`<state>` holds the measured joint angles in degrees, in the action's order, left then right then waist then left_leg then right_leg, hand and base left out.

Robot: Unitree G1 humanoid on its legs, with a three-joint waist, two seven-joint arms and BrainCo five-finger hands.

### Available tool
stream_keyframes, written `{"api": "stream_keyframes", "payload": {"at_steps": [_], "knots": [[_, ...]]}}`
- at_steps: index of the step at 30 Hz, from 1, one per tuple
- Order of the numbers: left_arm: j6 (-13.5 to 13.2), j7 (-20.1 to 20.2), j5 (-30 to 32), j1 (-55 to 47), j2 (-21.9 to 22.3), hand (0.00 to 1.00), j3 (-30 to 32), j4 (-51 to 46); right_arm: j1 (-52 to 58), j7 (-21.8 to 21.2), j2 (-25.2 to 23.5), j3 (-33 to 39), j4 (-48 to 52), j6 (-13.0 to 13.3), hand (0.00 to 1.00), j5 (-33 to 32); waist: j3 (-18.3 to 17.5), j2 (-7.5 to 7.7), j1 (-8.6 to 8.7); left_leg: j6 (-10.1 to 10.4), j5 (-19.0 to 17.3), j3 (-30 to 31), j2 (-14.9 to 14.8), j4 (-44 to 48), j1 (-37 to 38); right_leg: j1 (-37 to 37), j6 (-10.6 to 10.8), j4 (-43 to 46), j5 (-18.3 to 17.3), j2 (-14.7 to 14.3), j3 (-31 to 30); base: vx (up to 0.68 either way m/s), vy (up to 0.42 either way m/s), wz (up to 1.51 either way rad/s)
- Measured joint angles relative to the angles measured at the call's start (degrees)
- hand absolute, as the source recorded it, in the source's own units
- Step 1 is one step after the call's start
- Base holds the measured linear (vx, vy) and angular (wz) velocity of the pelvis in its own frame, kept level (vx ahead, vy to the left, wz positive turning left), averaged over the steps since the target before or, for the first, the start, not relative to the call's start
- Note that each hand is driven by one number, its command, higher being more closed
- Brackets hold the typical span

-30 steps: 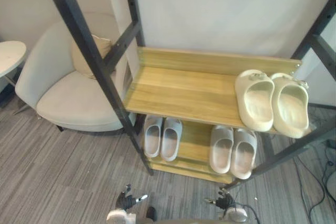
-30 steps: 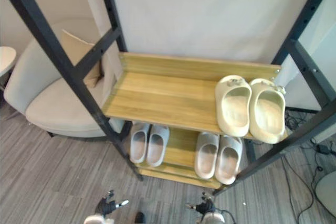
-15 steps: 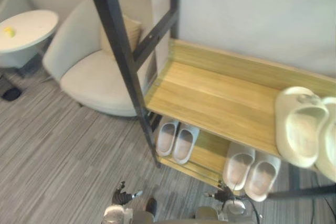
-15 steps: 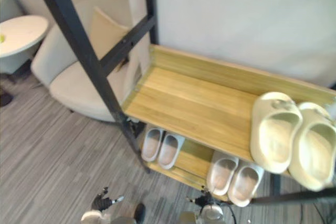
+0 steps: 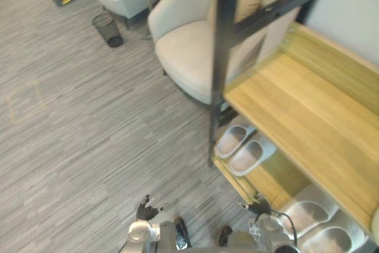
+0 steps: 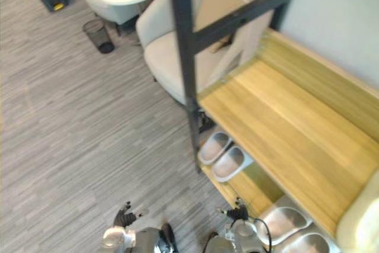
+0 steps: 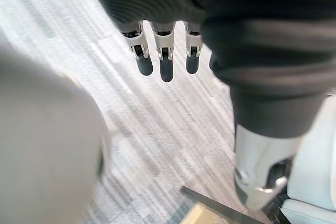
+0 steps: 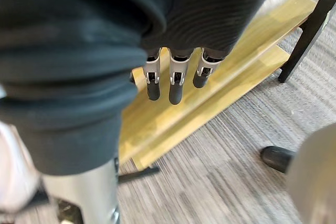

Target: Organize the slippers on the shoe rack

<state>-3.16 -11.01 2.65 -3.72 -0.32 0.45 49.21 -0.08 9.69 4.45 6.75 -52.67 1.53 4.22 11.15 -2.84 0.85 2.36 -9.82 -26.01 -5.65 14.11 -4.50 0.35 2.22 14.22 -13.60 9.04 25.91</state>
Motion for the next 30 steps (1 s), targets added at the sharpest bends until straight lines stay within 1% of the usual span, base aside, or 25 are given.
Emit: {"api": "stream_keyframes", "payload": {"at_steps": [1,3,6,10,12,14,15,16,17,18,19,20,21,22,23,24,25,26,27,28,29,30], "knots": [[0.2,0.0,0.7,0.1,-0.9,0.0,-0.4,0.3,0.1,-0.1,-1.0,-0.1,-0.1,0.0,0.0,-0.2,0.2,1.1,-0.32,-0.1,2.1,1.1,2.3,-5.2,1.9,1.1,0.9,-2.0,1.0,0.2,0.5,-0.04,0.166,0.58],[0.4,0.0,1.6,-0.4,-1.5,0.0,-0.5,1.5,0.3,-0.1,-1.5,0.0,-0.2,-0.1,0.0,-0.2,-0.2,1.49,-0.17,-1.0,4.0,2.5,4.3,-9.5,3.9,2.6,1.3,-4.5,2.8,0.4,0.4,-0.03,0.136,0.42],[0.7,0.0,1.9,-0.9,-2.6,0.0,-0.4,2.4,0.0,-0.1,-1.8,-0.1,-0.7,0.0,0.0,-0.2,-0.3,1.47,-0.34,-1.7,4.5,3.1,5.4,-11.0,5.6,4.1,1.9,-5.0,3.5,1.0,-0.1,0.0,0.106,0.16],[0.8,0.0,1.9,-1.5,-3.2,0.0,0.0,3.3,-0.6,-0.1,-2.1,-0.1,-2.7,-0.2,0.0,0.2,-0.8,1.82,-0.32,-2.0,7.8,3.2,6.4,-17.0,8.3,4.9,2.3,-5.8,4.4,0.8,-0.9,-0.05,0.013,-0.02],[0.7,0.0,1.8,-1.5,-3.0,0.0,0.3,3.7,-0.6,-0.2,-2.1,-0.2,-3.1,-0.2,0.0,0.2,-0.8,1.87,-0.29,-2.1,8.8,3.5,6.6,-18.5,9.1,4.6,2.3,-5.0,4.5,0.8,-0.9,-0.05,0.005,0.0],[0.6,0.0,1.8,-1.5,-2.9,0.0,0.4,3.9,-1.1,-0.2,-2.1,-0.3,-3.3,-0.3,0.0,0.3,-0.7,1.82,-0.28,-2.5,9.1,3.9,7.0,-19.4,9.6,3.3,2.7,-1.3,4.2,1.5,-0.9,-0.05,0.026,0.08],[0.6,0.0,1.8,-1.5,-3.0,0.0,0.7,4.4,-0.9,-0.3,-2.1,-0.4,-3.3,-0.5,0.0,0.3,-0.6,2.12,-0.14,-2.7,9.1,5.1,7.3,-19.7,9.7,1.8,3.2,3.9,2.9,3.2,-0.8,-0.06,0.035,0.44],[0.6,-0.1,1.8,-1.5,-3.0,0.0,0.9,4.5,-0.7,-0.3,-1.8,-0.5,-3.3,-0.6,0.0,0.3,-0.5,2.26,-0.04,-3.3,8.4,7.0,8.0,-20.0,10.1,-0.3,2.8,10.9,2.1,5.1,-1.3,-0.05,0.044,0.58],[0.6,-0.1,1.8,-1.5,-3.0,0.0,0.8,4.4,-0.5,-0.3,-1.8,-0.5,-3.3,-0.7,0.0,0.3,-0.5,2.34,0.0,-3.7,8.2,8.2,8.2,-20.0,10.4,-1.4,2.3,14.2,2.1,5.8,-2.1,0.04,0.029,1.03],[0.7,-0.2,1.7,-1.6,-3.1,0.0,0.8,4.2,-0.1,-0.5,-1.6,-0.6,-2.6,-0.7,0.0,0.3,-0.5,2.6,0.54,-4.4,8.0,12.0,8.4,-19.5,10.8,-5.1,1.3,21.4,0.3,5.3,-8.2,0.09,0.01,1.19],[0.9,-0.2,1.6,-1.6,-3.4,0.0,0.9,4.3,-0.1,-0.6,-1.9,-1.4,-2.3,-0.7,0.0,0.4,-0.3,2.55,0.75,-4.6,7.9,14.5,8.3,-18.8,10.4,-6.4,1.6,21.6,-1.3,3.0,-12.7,0.11,-0.01,1.53],[0.9,-0.3,0.9,-1.5,-3.4,0.0,1.4,4.2,-0.2,-0.7,-1.9,-2.7,-2.2,-0.6,0.0,0.4,-0.1,3.13,0.69,-4.9,8.1,17.2,8.2,-18.7,10.4,-8.1,1.6,21.3,-2.4,0.4,-17.4,0.07,-0.036,1.15],[0.9,-0.3,0.5,-1.5,-3.2,0.0,2.1,4.1,-0.2,-0.7,-1.9,-3.2,-2.2,-0.6,0.0,0.4,-0.2,3.33,0.41,-5.1,8.2,18.5,8.2,-18.7,10.4,-9.2,1.6,21.0,-2.5,-0.9,-19.3,0.08,-0.056,1.29],[0.9,-0.4,0.3,-1.6,-3.4,0.0,2.7,4.1,-0.2,-0.7,-1.9,-4.2,-2.2,-0.5,0.0,0.4,-0.3,3.67,0.35,-5.1,8.2,21.5,8.2,-18.4,10.0,-10.9,1.8,18.8,-2.4,-2.9,-22.3,0.06,-0.084,1.25],[0.9,-0.4,-0.2,-1.7,-3.5,0.0,2.7,4.2,-0.2,-0.7,-2.0,-4.8,-2.0,-0.4,0.0,0.3,-0.5,4.07,0.41,-4.7,7.9,23.8,8.6,-17.6,8.9,-11.4,1.3,15.9,-2.0,-3.8,-23.7,0.1,-0.129,1.66],[0.9,-0.3,-0.5,-1.7,-4.0,0.0,3.0,4.1,0.0,-0.8,-2.3,-5.2,-2.1,-0.4,0.0,0.3,-0.9,5.43,0.44,-4.4,7.2,26.9,10.2,-16.0,8.1,-11.4,-0.8,10.9,-0.7,-3.1,-24.3,0.11,-0.135,1.54],[0.9,-0.3,-0.5,-1.7,-4.4,0.0,3.6,4.2,0.3,-1.0,-2.5,-5.6,-2.4,-0.5,0.0,0.1,-1.3,6.88,0.27,-4.1,6.5,28.8,11.7,-14.6,7.8,-11.5,-0.5,9.7,0.7,-1.9,-24.3,0.15,-0.136,1.49],[0.9,-0.4,-0.7,-1.8,-3.5,0.0,4.4,4.3,0.2,-1.0,-2.5,-5.9,-2.3,-0.5,0.0,0.3,-1.7,5.89,0.32,-3.5,5.8,30.4,11.4,-13.2,7.5,-10.4,-0.4,9.1,0.1,-1.7,-22.4,0.28,-0.125,0.98],[0.7,-1.1,-1.2,-2.1,-2.2,0.0,5.4,3.6,0.1,-1.1,-2.1,-6.0,-2.3,-0.6,0.0,0.3,-2.1,4.51,-1.05,-2.7,4.6,30.6,10.4,-10.2,5.8,-8.9,-0.6,7.1,0.7,-1.8,-20.2,0.28,-0.089,0.65],[0.8,-1.2,-1.1,-2.1,-1.8,0.0,5.4,3.3,-0.3,-1.0,-2.1,-6.0,-2.1,-0.6,0.0,0.3,-2.0,3.78,-1.07,-2.0,3.3,30.4,9.8,-7.4,4.3,-8.2,-0.8,5.8,1.1,-2.0,-19.0,0.33,-0.07,0.65],[1.0,-1.1,-1.0,-2.0,-1.1,0.0,6.4,3.1,-0.6,-1.0,-2.5,-6.0,-1.7,-0.5,0.0,0.3,-1.9,2.62,-0.73,-0.4,1.0,27.4,8.8,-0.9,0.9,-6.1,-1.1,4.1,1.6,-2.2,-16.0,0.25,-0.063,0.83],[1.0,-1.2,-1.0,-2.2,-0.7,0.0,7.6,2.3,-0.1,-1.0,-3.4,-5.9,-1.7,-0.8,0.0,0.2,-1.7,2.6,-0.82,1.3,-0.4,22.6,7.3,6.0,-1.8,-3.8,-1.3,2.8,1.8,-2.4,-13.8,0.25,-0.075,0.85]]}}
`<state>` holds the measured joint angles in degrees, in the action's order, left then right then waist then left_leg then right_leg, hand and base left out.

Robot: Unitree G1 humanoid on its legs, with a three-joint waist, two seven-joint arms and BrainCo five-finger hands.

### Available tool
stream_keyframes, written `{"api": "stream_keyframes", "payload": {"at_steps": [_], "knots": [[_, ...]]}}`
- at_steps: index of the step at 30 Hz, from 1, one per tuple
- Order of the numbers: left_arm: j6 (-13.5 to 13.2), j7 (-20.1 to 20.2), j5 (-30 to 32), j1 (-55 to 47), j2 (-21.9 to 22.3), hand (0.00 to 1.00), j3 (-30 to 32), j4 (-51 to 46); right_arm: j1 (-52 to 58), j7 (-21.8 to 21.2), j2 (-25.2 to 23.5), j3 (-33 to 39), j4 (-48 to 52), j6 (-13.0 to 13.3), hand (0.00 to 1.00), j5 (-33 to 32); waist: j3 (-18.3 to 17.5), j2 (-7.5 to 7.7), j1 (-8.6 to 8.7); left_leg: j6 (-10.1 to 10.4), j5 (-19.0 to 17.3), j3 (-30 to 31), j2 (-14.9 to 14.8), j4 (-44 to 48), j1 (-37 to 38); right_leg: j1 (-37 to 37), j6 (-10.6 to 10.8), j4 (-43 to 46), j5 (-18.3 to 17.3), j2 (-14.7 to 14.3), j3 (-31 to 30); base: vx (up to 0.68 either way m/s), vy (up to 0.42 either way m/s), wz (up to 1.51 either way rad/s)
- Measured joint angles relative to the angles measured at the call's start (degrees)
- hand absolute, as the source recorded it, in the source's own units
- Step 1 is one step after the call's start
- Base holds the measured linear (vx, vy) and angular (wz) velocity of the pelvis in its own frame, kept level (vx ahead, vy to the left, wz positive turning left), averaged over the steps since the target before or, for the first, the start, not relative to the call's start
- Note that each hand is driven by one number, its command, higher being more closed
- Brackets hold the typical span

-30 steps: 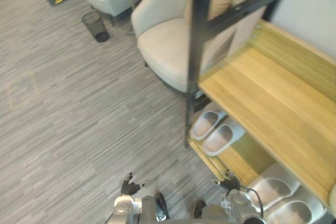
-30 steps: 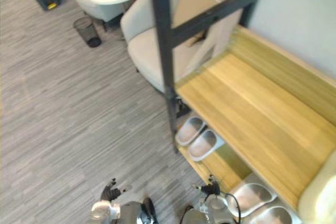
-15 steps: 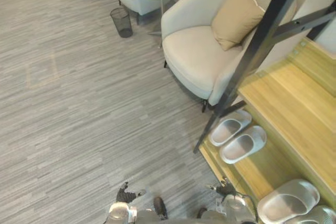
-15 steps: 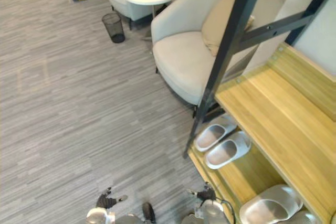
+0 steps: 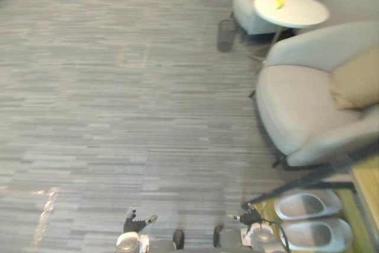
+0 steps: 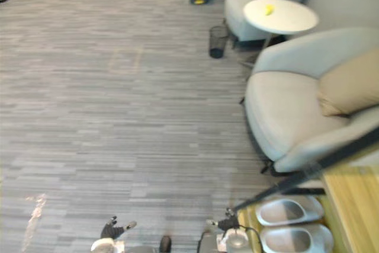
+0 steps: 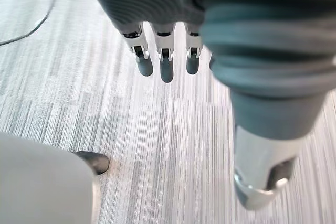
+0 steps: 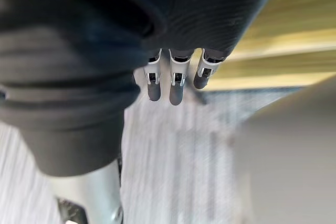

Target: Organize the slippers on the shoe rack

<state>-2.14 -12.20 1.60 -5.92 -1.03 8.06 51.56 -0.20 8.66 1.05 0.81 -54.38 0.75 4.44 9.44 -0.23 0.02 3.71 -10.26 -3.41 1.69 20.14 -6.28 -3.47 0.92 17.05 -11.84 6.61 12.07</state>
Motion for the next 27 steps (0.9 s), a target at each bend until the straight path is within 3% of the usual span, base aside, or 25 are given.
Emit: {"api": "stream_keyframes", "payload": {"at_steps": [1,3,6,7,8,10,12,14,16,17,18,20,22,23,25,27], "knots": [[-0.1,0.0,-0.1,-0.4,0.1,0.0,0.3,-0.6,0.2,0.1,-0.4,0.0,0.3,0.0,0.0,0.0,0.2,0.01,-0.19,0.8,-1.1,-3.2,-1.4,3.9,-1.3,1.8,0.0,-1.0,0.0,-0.3,1.0,0.24,-0.078,0.69],[-0.1,0.0,-0.6,-0.9,0.3,0.0,0.9,-2.1,1.0,0.4,-0.8,0.0,1.7,-0.1,0.0,-0.1,0.5,-0.55,-0.44,-0.9,-4.3,-14.2,-8.5,12.9,-3.1,7.6,-0.2,-3.8,-0.2,-1.6,4.5,0.22,-0.041,0.54],[-0.1,0.0,-0.7,-0.8,0.2,0.0,1.0,-2.6,0.8,0.7,-0.6,0.0,1.9,-0.1,0.0,-0.1,0.7,-0.65,-0.56,-2.4,-4.0,-19.0,-13.1,8.8,-5.6,10.3,1.1,-5.5,-1.1,-0.8,6.9,0.2,0.095,0.46],[-0.1,0.0,-0.7,-0.2,0.1,0.0,1.2,-2.5,0.4,0.9,-0.3,0.1,1.7,-0.1,0.0,-0.1,1.3,-0.91,-0.6,-1.9,-0.9,-19.9,-13.5,5.1,-6.8,11.3,3.0,-5.6,-2.6,0.5,8.3,0.2,0.213,0.5],[0.0,0.0,-0.7,0.1,0.1,0.0,1.2,-2.5,0.5,0.9,-0.1,0.1,1.4,-0.3,0.0,-0.1,1.4,-1.05,-0.62,-2.0,0.2,-20.5,-13.0,5.0,-6.6,11.7,3.8,-5.4,-3.0,1.1,8.6,0.25,0.274,0.57],[-0.2,0.0,-0.9,0.8,-0.5,0.0,1.2,-2.6,0.5,1.0,0.2,0.1,0.7,-0.6,0.0,0.0,1.7,0.61,-1.99,-3.0,0.6,-20.6,-7.9,1.9,-6.5,11.9,4.5,-8.1,-2.2,3.9,9.4,0.24,0.239,0.43],[-0.1,0.0,-0.9,1.5,-0.6,0.0,1.2,-2.6,-0.7,1.0,0.0,0.7,-1.9,-1.0,0.0,0.0,1.9,0.98,-3.24,-3.5,0.4,-20.6,-6.3,1.8,-6.6,13.4,6.3,-10.9,0.5,4.7,9.7,0.24,0.192,0.36],[-0.2,0.0,-0.9,1.0,-0.6,0.0,1.5,-2.5,-0.8,1.0,-0.1,1.4,-3.4,-1.2,0.0,0.2,1.8,1.32,-3.35,-5.4,-0.7,-19.9,-4.3,0.5,-3.8,16.2,7.8,-10.4,1.8,5.8,10.1,0.24,0.166,0.47],[0.0,0.1,-1.0,0.3,-0.2,0.0,1.5,-2.0,-0.1,1.0,0.2,3.5,-3.7,-1.0,0.0,0.2,1.5,1.04,-2.76,-5.9,-2.0,-17.4,-2.4,-3.2,0.6,11.5,8.6,7.7,1.4,9.4,9.1,0.21,0.15,0.52],[0.0,0.1,-1.4,0.3,-0.5,0.0,1.5,-2.0,0.0,1.0,0.4,4.0,-3.1,-1.0,0.0,0.1,1.6,1.33,-2.69,-6.1,-2.2,-16.4,-1.5,-4.7,2.4,8.0,7.6,16.5,2.5,11.3,8.1,0.25,0.121,0.49],[0.2,0.0,-1.7,0.2,-0.9,0.0,1.4,-1.8,0.0,1.0,0.4,4.7,-3.1,-1.0,0.0,0.1,1.9,2.48,-2.3,-6.3,-2.4,-14.7,-0.5,-6.7,5.0,2.4,6.7,28.5,0.8,12.0,4.2,0.22,0.066,0.6],[0.3,0.0,-1.7,-0.1,-2.1,0.0,1.4,-1.2,0.2,1.1,0.5,4.9,-3.0,-0.9,0.0,0.1,2.0,3.04,-1.78,-6.8,-2.7,-12.0,-0.3,-9.3,8.7,-3.4,5.2,35.3,-3.1,8.8,1.4,0.27,0.019,0.65],[0.3,0.0,-1.7,-0.2,-2.3,0.0,1.4,-0.9,0.0,1.2,0.5,5.8,-2.5,0.0,0.0,-0.2,2.3,3.35,-0.28,-6.5,-3.3,-10.2,-1.4,-12.0,13.4,-9.7,2.0,30.2,-5.7,5.0,3.2,0.37,-0.039,0.55],[0.3,0.0,-1.7,0.0,-2.1,0.0,1.4,-0.4,-0.3,1.2,0.5,5.9,-2.3,0.4,0.0,-0.2,2.5,3.12,-0.12,-6.1,-3.9,-10.0,-1.9,-12.5,14.6,-11.7,1.8,27.1,-5.6,3.7,3.6,0.45,-0.073,0.38],[0.3,0.1,-1.7,0.8,-1.9,0.0,1.4,0.8,-0.9,1.2,0.5,6.1,-1.5,0.7,0.0,-0.4,3.0,2.41,0.12,-4.8,-5.3,-9.0,-3.3,-13.3,16.6,-15.1,1.4,15.0,-2.4,0.2,4.4,0.37,-0.083,0.33],[0.3,0.2,-1.7,2.2,-1.5,0.0,1.0,1.4,-0.9,1.1,0.0,8.3,-1.0,0.7,0.0,-0.6,3.3,3.17,0.93,-2.7,-7.6,-5.5,-3.1,-14.5,20.1,-16.4,1.6,-3.4,8.6,-1.4,2.5,0.49,-0.161,0.78]]}}
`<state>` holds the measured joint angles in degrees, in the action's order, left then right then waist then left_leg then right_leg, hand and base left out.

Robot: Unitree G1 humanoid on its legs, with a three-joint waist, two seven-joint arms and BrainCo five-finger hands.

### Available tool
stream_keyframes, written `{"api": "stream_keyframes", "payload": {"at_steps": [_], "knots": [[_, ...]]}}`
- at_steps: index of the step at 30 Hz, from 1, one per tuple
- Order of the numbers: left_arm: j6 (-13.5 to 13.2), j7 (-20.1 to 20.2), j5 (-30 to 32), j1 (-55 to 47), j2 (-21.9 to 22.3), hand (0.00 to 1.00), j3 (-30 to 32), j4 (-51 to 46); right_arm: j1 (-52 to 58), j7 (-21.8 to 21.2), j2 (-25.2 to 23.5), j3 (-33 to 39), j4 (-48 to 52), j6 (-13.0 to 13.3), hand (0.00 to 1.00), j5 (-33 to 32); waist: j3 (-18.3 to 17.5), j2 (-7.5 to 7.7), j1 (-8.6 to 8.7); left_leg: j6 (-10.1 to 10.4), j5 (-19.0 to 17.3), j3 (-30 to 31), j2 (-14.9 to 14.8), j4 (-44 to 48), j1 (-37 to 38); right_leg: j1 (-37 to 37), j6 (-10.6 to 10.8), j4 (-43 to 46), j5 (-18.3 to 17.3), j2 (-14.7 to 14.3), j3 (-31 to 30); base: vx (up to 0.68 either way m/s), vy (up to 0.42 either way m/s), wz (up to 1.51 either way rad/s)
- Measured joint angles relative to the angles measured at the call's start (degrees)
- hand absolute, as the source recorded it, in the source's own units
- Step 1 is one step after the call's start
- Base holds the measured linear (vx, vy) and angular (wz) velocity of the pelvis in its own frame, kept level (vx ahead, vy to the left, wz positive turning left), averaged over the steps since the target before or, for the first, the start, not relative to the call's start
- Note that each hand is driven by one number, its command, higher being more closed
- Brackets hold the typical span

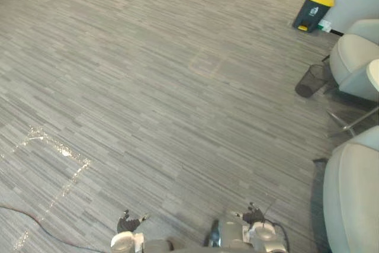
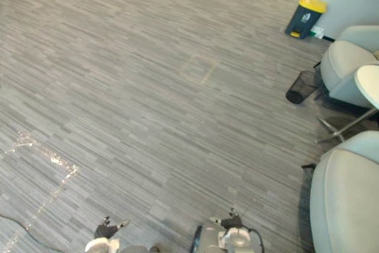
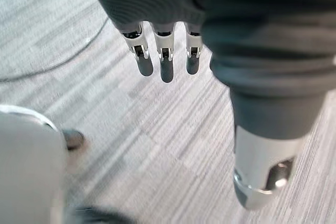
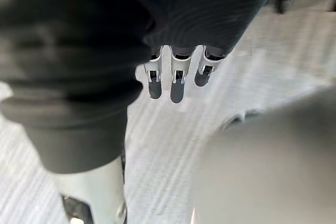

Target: Organize the slippers on the shoe rack

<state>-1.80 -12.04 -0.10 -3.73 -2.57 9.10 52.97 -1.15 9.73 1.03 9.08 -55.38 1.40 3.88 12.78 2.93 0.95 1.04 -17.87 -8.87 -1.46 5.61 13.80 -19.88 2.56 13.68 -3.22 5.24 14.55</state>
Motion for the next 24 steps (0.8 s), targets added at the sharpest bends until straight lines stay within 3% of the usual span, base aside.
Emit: {"api": "stream_keyframes", "payload": {"at_steps": [1,2,4,6,8,9,11,12,14,15,16,17,18,19,20,21,23,24], "knots": [[0.0,0.1,0.0,0.3,0.4,0.0,0.1,0.2,0.0,-0.1,0.3,0.8,0.0,-0.1,0.0,0.0,-0.4,-0.95,0.43,0.7,-1.1,1.3,-0.9,-0.4,1.0,0.1,-1.3,0.7,5.3,-0.8,-1.5,0.74,-0.23,0.83],[-0.1,0.1,0.0,0.8,1.3,0.0,0.5,0.6,-0.2,0.0,0.2,2.0,0.6,-0.2,0.0,0.0,-0.8,-2.16,0.52,0.9,-1.1,2.4,-2.4,-0.6,1.8,-0.5,-4.0,4.3,4.3,-1.9,-2.1,0.65,-0.187,0.64],[-0.2,0.5,0.0,1.1,2.9,0.0,0.5,0.4,-0.6,-0.1,0.0,3.8,1.5,-0.3,0.0,0.0,0.0,-3.78,0.22,3.4,0.4,3.3,-4.1,3.0,2.2,-0.7,-5.5,11.3,-0.6,-1.3,0.0,0.71,-0.216,0.48],[0.0,1.1,0.0,0.7,4.1,0.0,1.7,-0.5,0.1,-0.1,-0.1,3.6,3.2,-1.0,0.0,0.5,0.2,-4.92,0.63,3.8,1.6,3.7,-5.9,18.0,-2.1,3.4,-5.4,12.5,-5.4,-1.8,2.1,0.56,-0.197,0.42],[-0.1,1.1,0.0,-0.3,5.5,0.0,4.1,-3.3,1.2,0.0,0.0,1.8,4.9,-1.5,0.0,0.5,0.5,-5.96,-0.28,4.3,8.8,3.0,-10.6,45.0,-12.5,10.8,-6.1,8.9,-8.3,-4.1,2.0,0.63,-0.125,-0.05],[-0.2,1.1,-0.1,-1.0,5.9,0.0,5.0,-5.3,1.3,0.1,-0.5,0.9,5.0,-1.5,0.0,0.5,0.6,-6.38,-0.84,4.0,7.3,1.1,-13.4,55.0,-17.0,14.8,-6.5,6.8,-9.5,-5.7,0.6,0.68,-0.067,-0.45],[-0.2,1.1,-0.3,-1.6,5.5,0.0,5.6,-7.4,1.3,0.2,-1.7,0.1,5.0,-1.8,0.0,0.4,1.2,-5.52,-1.62,3.1,4.9,-1.4,-14.5,59.4,-21.8,20.3,-6.6,3.7,-11.1,-6.1,-1.2,0.5,-0.005,-0.45],[-0.3,1.1,-0.5,-1.9,5.1,0.0,5.6,-8.4,1.2,0.2,-2.5,-0.3,5.0,-1.9,0.0,0.4,1.2,-4.59,-2.08,2.8,3.2,-3.3,-14.8,58.1,-25.6,24.1,-6.0,0.9,-11.7,-5.9,-2.5,0.65,0.051,-0.53],[-0.3,1.1,-0.6,-2.1,4.9,0.0,5.5,-9.5,2.0,0.4,-3.3,-0.4,5.0,-2.0,0.0,0.4,1.0,-4.16,-3.28,2.0,0.9,-5.1,-14.0,49.7,-30.3,28.2,-3.9,-2.4,-12.1,-4.5,-4.0,0.61,0.117,-0.5],[-0.4,1.0,-0.5,-2.0,5.0,0.0,5.6,-9.8,2.3,0.4,-3.5,-0.2,4.9,-2.1,0.0,0.4,1.0,-3.95,-3.89,1.8,1.1,-5.4,-12.2,41.0,-33.3,31.2,-2.7,-3.6,-12.6,-2.8,-4.6,0.51,0.165,-0.33],[-0.5,1.0,-0.6,-2.0,5.0,0.0,5.8,-10.0,2.3,0.5,-3.4,-0.2,4.7,-2.4,0.0,0.4,1.1,-3.79,-4.23,1.6,2.3,-5.2,-10.6,33.5,-34.7,32.7,-2.1,-4.4,-13.0,-1.4,-4.7,0.66,0.272,-0.39],[-0.5,1.0,-0.8,-2.3,5.0,0.0,6.0,-10.1,2.3,0.6,-3.3,0.1,4.2,-2.5,0.0,0.4,0.9,-3.35,-4.67,1.7,9.4,-4.2,-7.9,22.4,-35.4,34.9,-0.8,-5.4,-13.8,0.4,-4.9,0.64,0.305,-0.29],[-0.6,1.0,-1.4,-2.4,5.1,0.0,6.0,-10.1,2.3,0.7,-3.3,0.2,3.9,-2.5,0.0,0.4,0.9,-3.11,-4.82,1.4,13.8,-3.8,-6.9,20.4,-35.1,35.6,0.0,-5.9,-14.0,0.8,-5.3,0.77,0.375,-0.1],[-0.9,0.9,-2.1,-1.9,3.7,0.0,6.0,-9.2,1.7,1.1,-4.1,0.1,1.6,-2.6,0.0,0.3,0.2,-0.86,-4.16,-1.3,13.9,-5.2,-4.0,19.9,-33.7,36.5,-0.1,-5.8,-11.9,3.8,-6.3,0.51,0.24,0.06],[-1.0,0.9,-2.2,-1.8,3.7,0.0,5.9,-9.0,1.5,1.2,-4.4,0.3,1.6,-2.7,0.0,0.3,0.0,-0.81,-4.14,-1.8,12.9,-5.2,-4.0,20.8,-33.9,36.0,-0.3,-5.4,-10.6,3.9,-6.7,0.63,0.325,0.03],[-1.1,1.0,-2.2,-1.5,3.1,0.0,5.7,-8.7,1.4,1.2,-4.6,0.0,1.7,-2.5,0.0,0.3,-0.2,-0.51,-4.6,-3.0,10.0,-5.2,-4.3,24.1,-33.8,35.3,0.5,-2.0,-7.0,4.1,-8.8,0.59,0.322,-0.19],[-1.0,0.9,-2.2,-1.6,2.6,0.0,5.5,-7.7,1.5,1.3,-5.0,2.0,2.0,-2.3,0.0,0.3,-0.5,0.37,-4.82,-3.9,6.2,-7.0,-3.9,25.0,-30.3,31.3,3.3,10.4,-4.2,6.0,-11.1,0.61,0.328,-0.37],[-0.7,1.0,-2.3,-1.5,2.1,0.0,5.2,-6.3,1.5,1.4,-4.7,2.3,2.1,-2.1,0.0,0.4,-0.3,0.44,-4.64,-3.5,3.0,-8.3,-3.7,23.8,-26.1,26.2,4.4,24.0,-3.2,7.2,-12.1,0.39,0.194,-0.44]]}}
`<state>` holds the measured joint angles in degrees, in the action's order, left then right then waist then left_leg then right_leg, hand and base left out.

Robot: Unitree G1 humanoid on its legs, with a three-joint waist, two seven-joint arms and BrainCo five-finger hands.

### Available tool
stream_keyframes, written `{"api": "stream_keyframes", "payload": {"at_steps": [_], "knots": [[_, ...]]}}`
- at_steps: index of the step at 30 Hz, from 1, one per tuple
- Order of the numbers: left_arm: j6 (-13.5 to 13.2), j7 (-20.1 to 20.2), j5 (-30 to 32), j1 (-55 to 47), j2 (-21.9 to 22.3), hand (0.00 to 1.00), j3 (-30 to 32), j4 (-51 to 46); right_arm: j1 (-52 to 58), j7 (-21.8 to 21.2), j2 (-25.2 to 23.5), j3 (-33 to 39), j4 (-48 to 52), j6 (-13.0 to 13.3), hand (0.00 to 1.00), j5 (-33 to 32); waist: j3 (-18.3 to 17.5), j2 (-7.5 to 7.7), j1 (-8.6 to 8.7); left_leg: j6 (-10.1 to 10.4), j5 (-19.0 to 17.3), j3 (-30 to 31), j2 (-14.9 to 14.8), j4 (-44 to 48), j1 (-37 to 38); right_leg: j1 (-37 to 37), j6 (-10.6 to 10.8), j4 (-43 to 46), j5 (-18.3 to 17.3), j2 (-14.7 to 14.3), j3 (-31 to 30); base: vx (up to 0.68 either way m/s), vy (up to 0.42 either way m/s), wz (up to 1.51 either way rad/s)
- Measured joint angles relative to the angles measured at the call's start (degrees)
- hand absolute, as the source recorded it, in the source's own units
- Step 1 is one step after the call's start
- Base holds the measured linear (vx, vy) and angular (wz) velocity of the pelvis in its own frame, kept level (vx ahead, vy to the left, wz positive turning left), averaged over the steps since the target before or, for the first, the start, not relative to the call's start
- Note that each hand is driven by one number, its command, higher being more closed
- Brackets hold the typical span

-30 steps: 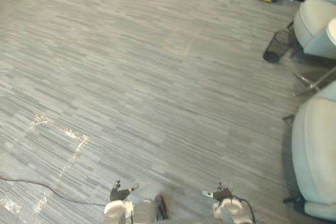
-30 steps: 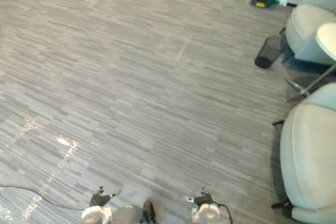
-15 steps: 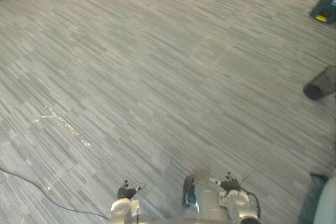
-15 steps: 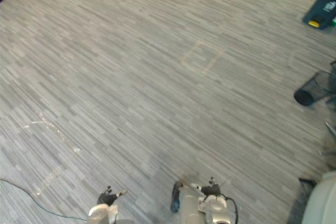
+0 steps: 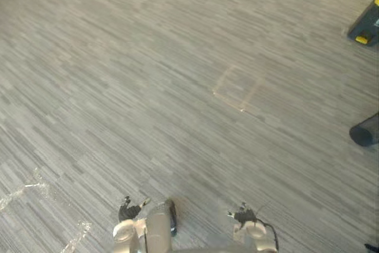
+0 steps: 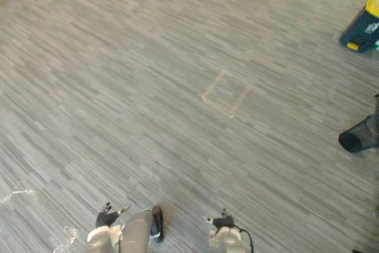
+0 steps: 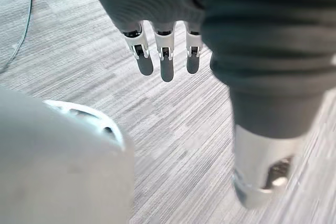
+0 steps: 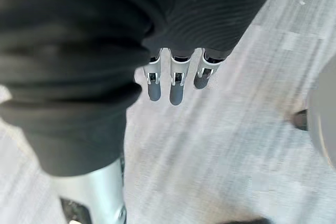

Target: Organize the slippers on the shoe rack

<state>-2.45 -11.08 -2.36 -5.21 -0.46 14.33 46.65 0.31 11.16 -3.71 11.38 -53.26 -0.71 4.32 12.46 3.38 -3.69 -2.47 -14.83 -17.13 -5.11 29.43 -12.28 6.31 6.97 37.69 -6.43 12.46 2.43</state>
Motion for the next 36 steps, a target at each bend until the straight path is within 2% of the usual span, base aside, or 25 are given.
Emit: {"api": "stream_keyframes", "payload": {"at_steps": [2,4,7,9,10,11,12,13,14,16,17,18,19,20,22,25,26,27,28,29,30,32,34,35,36], "knots": [[0.7,0.0,0.0,-0.1,-0.4,0.0,-0.7,1.5,0.6,0.0,0.3,0.1,0.8,0.4,0.0,0.1,0.5,-0.33,0.79,0.3,-2.6,-1.3,1.0,-3.4,8.4,-8.1,-1.2,18.9,-3.0,1.6,3.1,0.48,0.149,-0.51],[0.7,0.0,0.0,0.0,-0.4,0.0,-2.1,1.9,0.9,0.0,0.2,0.0,2.7,0.6,0.0,0.2,0.5,-1.24,1.66,0.3,-4.2,-1.7,1.0,-7.6,14.5,-14.2,-3.4,22.9,-6.0,1.1,8.9,0.42,0.062,-0.28],[0.6,0.0,0.1,1.2,-0.3,0.0,-2.8,2.8,0.3,0.0,0.5,-0.1,3.0,1.2,0.0,0.3,0.6,-0.88,1.91,2.1,-4.6,-3.0,1.0,-12.1,20.2,-22.5,-4.7,10.9,-8.0,-0.8,15.5,0.37,-0.007,-0.08],[0.6,0.0,0.1,1.7,-0.1,0.0,-3.0,3.9,-0.4,-0.1,1.3,0.2,2.4,1.1,0.0,0.2,0.6,-0.91,2.57,3.5,-5.2,-2.8,1.3,-15.4,23.8,-25.0,-5.5,-7.4,-4.8,-3.0,19.0,0.51,-0.067,0.19],[0.6,0.0,0.1,1.6,-0.1,0.0,-3.0,4.4,-0.6,-0.3,1.6,0.4,2.3,0.9,0.0,0.2,0.6,-0.98,3.34,4.2,-5.5,-2.6,1.7,-17.9,26.4,-25.3,-5.6,-17.2,-0.6,-4.4,19.0,0.57,-0.098,0.36],[0.6,0.0,0.1,1.6,0.1,0.0,-3.1,5.0,-0.6,-0.4,2.0,0.9,2.3,0.9,0.0,0.2,0.5,-1.49,4.08,4.6,-5.6,-1.9,1.7,-19.5,28.4,-24.9,-7.4,-19.2,5.1,-5.4,18.4,0.74,-0.13,0.41],[0.6,0.1,0.1,1.7,0.7,0.0,-3.1,5.5,-0.5,-0.6,2.2,1.5,2.2,0.7,0.0,0.3,0.1,-1.85,4.32,4.9,-5.4,-0.5,1.3,-20.8,29.9,-24.4,-10.4,-18.8,8.0,-6.2,18.0,0.63,-0.123,0.29],[0.6,0.1,0.4,1.8,1.5,0.0,-3.0,5.9,-0.5,-0.7,3.0,2.3,2.3,0.3,0.0,0.3,-0.2,-3.53,3.93,6.9,-4.2,0.8,-0.2,-20.4,30.5,-25.5,-12.2,-13.9,3.7,-6.5,17.8,0.5,-0.099,0.14],[0.6,0.1,0.7,1.8,1.9,0.0,-3.1,5.8,-0.5,-0.8,3.2,2.7,2.4,0.3,0.0,0.3,-0.1,-3.77,3.93,7.3,-3.5,1.5,-0.4,-19.7,30.6,-25.8,-12.6,-11.8,1.9,-6.3,17.9,0.58,-0.177,0.07],[0.6,0.1,1.2,1.8,2.9,0.0,-2.9,5.7,-0.3,-1.1,3.3,4.1,2.9,0.1,0.0,0.2,-0.4,-5.23,4.65,8.6,-0.6,5.1,-3.2,-7.0,27.8,-22.3,-12.9,-9.1,-4.1,-7.4,19.7,0.65,-0.241,0.12],[0.6,0.2,1.2,1.8,3.1,0.0,-2.8,5.5,-0.1,-1.1,3.3,4.1,3.0,0.1,0.0,0.2,-0.4,-5.5,4.71,8.5,0.9,5.9,-4.3,-1.8,25.9,-20.8,-12.9,-9.7,-4.7,-8.1,19.9,0.48,-0.179,0.02],[0.6,0.2,1.2,2.0,3.4,0.0,-2.3,4.5,0.1,-1.0,3.3,3.6,3.1,0.1,0.0,0.1,-0.3,-5.94,4.64,8.6,6.1,7.1,-6.1,8.8,21.9,-17.7,-13.1,-11.9,-5.6,-9.5,19.7,0.57,-0.124,-0.34],[0.6,0.4,1.2,0.9,3.9,0.0,-1.9,2.6,0.3,-1.0,3.2,2.3,3.2,0.2,0.0,0.0,-0.3,-6.7,4.09,9.0,8.0,6.9,-10.0,25.6,14.8,-12.0,-13.6,-16.2,-6.4,-12.4,18.0,0.57,-0.085,-0.52],[0.6,0.4,1.2,0.7,3.9,0.0,-1.7,2.0,0.3,-1.0,3.0,1.5,3.2,0.1,0.0,0.0,-0.3,-6.65,3.96,8.6,6.5,6.4,-11.1,29.7,12.4,-9.8,-13.8,-17.6,-6.7,-13.3,17.1,0.67,-0.053,-0.74],[0.6,0.6,1.1,0.2,3.1,0.0,-1.7,-1.0,0.6,-1.0,0.9,0.6,3.0,-0.3,0.0,0.0,0.1,-4.92,2.99,7.0,1.4,4.7,-11.2,33.3,4.8,-1.9,-13.3,-22.8,-7.6,-13.8,12.6,0.58,-0.008,-0.82],[0.3,1.3,1.1,-0.2,2.8,0.0,-1.8,-2.4,0.8,-1.1,0.2,-0.8,2.9,-0.7,0.0,0.0,-0.1,-4.29,1.51,5.5,-1.8,4.0,-9.5,24.9,-1.3,2.6,-12.0,-25.7,-8.3,-12.7,7.8,0.52,0.116,-1.1],[0.2,1.3,1.1,-0.2,3.0,0.0,-1.0,-2.9,1.0,-1.1,-0.2,-0.8,2.7,-1.0,0.0,0.1,0.0,-4.17,0.59,5.4,-1.6,5.8,-6.4,13.0,-4.7,5.3,-9.7,-26.4,-9.7,-10.2,4.3,0.55,0.243,-1.06],[0.2,1.2,1.1,-0.2,3.1,0.0,-0.6,-2.9,1.0,-1.1,-0.2,-0.7,2.6,-1.0,0.0,0.1,0.1,-4.03,0.49,6.1,-0.8,6.7,-5.3,8.4,-5.4,6.2,-8.7,-26.5,-10.4,-9.3,3.6,0.54,0.311,-1.31],[0.0,1.2,1.1,-0.4,3.3,0.0,-0.4,-2.7,1.1,-1.0,0.0,-0.5,2.3,-0.9,0.0,0.1,0.0,-4.3,0.45,7.5,3.3,8.7,-3.4,-3.0,-5.5,7.9,-6.7,-27.2,-12.3,-8.0,1.6,0.52,0.369,-0.98],[-0.3,1.2,1.1,-0.7,2.7,0.0,-0.6,-1.7,0.7,-1.0,0.6,-0.7,0.7,-0.8,0.0,0.1,-0.3,-4.4,0.08,6.2,9.6,9.1,-2.6,-3.4,-4.5,10.0,-5.3,-28.0,-13.4,-7.1,-1.6,0.63,0.469,-0.82],[-0.3,1.2,1.1,-0.6,1.1,0.0,-0.7,-0.9,0.2,-1.2,0.2,-1.5,-0.7,-1.1,0.0,0.1,-1.3,-2.65,0.7,5.9,7.2,7.9,-1.4,-2.8,-4.6,9.6,-5.9,-27.8,-12.4,-5.5,-2.7,0.53,0.385,-0.46],[-0.2,1.2,1.2,-0.5,0.7,0.0,-0.6,-0.3,0.3,-1.1,0.0,-1.1,-0.6,-1.0,0.0,0.2,-1.8,-1.86,0.76,5.0,4.3,7.3,-1.0,-0.9,-5.0,8.1,-5.7,-25.3,-10.1,-4.9,-3.9,0.43,0.288,-0.17],[0.2,1.1,1.2,-0.6,-0.1,0.0,-1.1,0.1,1.8,-1.1,-0.3,-0.2,-0.1,-1.0,0.0,0.2,-2.4,-0.43,0.15,3.0,-1.2,4.0,-0.6,2.0,-2.0,3.4,-1.8,-11.4,-7.6,-3.0,-6.7,0.58,0.343,-0.38],[0.3,1.1,1.2,-0.7,-0.2,0.0,-1.2,0.2,1.8,-1.1,-0.3,-0.2,0.0,-0.9,0.0,0.3,-2.3,-0.33,0.11,2.7,-1.7,3.3,-0.5,2.0,-1.0,2.2,-0.6,-8.1,-6.8,-2.7,-7.0,0.52,0.27,-0.65],[0.5,1.2,1.3,-0.8,-0.7,0.0,-2.3,1.2,1.7,-1.3,0.1,-0.3,0.6,-0.7,0.0,0.3,-1.9,-0.95,0.4,2.1,-3.9,1.4,-0.2,1.2,3.7,-3.4,3.7,6.2,-3.5,-2.2,-7.9,0.5,0.186,-0.72]]}}
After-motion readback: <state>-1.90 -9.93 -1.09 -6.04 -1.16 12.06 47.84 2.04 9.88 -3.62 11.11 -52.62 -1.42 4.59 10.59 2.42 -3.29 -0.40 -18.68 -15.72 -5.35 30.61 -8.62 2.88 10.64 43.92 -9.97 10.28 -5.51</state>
